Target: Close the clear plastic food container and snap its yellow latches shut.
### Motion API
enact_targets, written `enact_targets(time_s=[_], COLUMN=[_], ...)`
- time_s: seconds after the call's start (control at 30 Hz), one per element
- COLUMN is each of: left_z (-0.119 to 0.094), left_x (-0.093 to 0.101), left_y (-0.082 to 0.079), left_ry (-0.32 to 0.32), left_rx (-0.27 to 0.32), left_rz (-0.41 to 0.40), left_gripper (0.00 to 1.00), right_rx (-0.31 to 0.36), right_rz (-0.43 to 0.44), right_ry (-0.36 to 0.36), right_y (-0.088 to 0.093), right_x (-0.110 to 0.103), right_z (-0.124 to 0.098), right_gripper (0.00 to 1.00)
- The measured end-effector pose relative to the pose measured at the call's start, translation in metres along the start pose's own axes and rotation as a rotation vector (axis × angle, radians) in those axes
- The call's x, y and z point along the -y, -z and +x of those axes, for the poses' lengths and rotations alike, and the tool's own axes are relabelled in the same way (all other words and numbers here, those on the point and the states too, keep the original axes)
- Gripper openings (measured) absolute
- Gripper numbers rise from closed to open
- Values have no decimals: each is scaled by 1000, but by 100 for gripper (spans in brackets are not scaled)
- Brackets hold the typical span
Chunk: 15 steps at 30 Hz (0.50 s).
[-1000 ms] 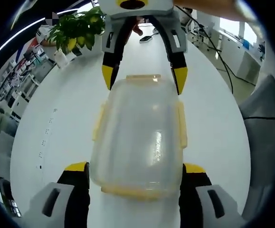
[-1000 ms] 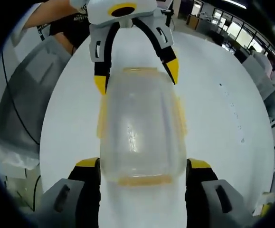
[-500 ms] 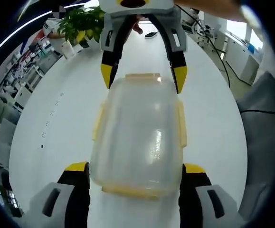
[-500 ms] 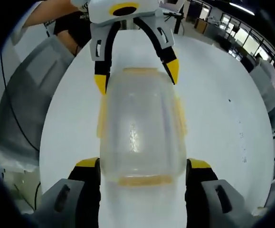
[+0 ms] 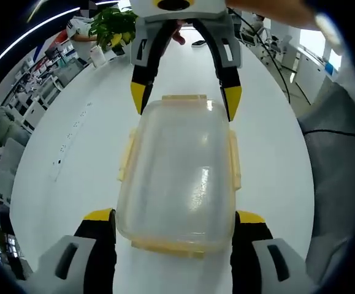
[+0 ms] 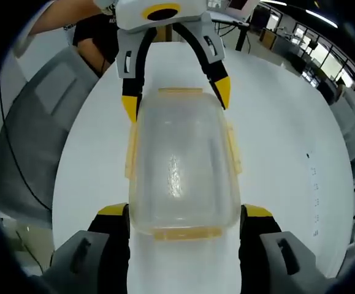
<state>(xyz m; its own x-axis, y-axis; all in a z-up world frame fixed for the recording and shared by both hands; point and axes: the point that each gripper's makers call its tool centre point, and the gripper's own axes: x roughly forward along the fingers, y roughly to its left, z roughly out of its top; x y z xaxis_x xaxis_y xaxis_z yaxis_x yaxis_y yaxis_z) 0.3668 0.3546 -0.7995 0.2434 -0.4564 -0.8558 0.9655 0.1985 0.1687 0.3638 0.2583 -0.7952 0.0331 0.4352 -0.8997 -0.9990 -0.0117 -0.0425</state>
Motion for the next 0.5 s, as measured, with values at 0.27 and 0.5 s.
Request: enact_targets(time_s=[0.27,0.5], left_z=[-8,-9], left_x=[4,0], left_y=[11,13], left_ry=[3,17], left_rx=[16,32], left_rz=[-4,8], left_gripper=[73,73], right_rx=[-11,-19], right_rz=[-1,11], right_ry=[-2,3], right_y=[-11,-14], right_x=[-6,-6], right_z=[5,7], right_gripper=[70,70])
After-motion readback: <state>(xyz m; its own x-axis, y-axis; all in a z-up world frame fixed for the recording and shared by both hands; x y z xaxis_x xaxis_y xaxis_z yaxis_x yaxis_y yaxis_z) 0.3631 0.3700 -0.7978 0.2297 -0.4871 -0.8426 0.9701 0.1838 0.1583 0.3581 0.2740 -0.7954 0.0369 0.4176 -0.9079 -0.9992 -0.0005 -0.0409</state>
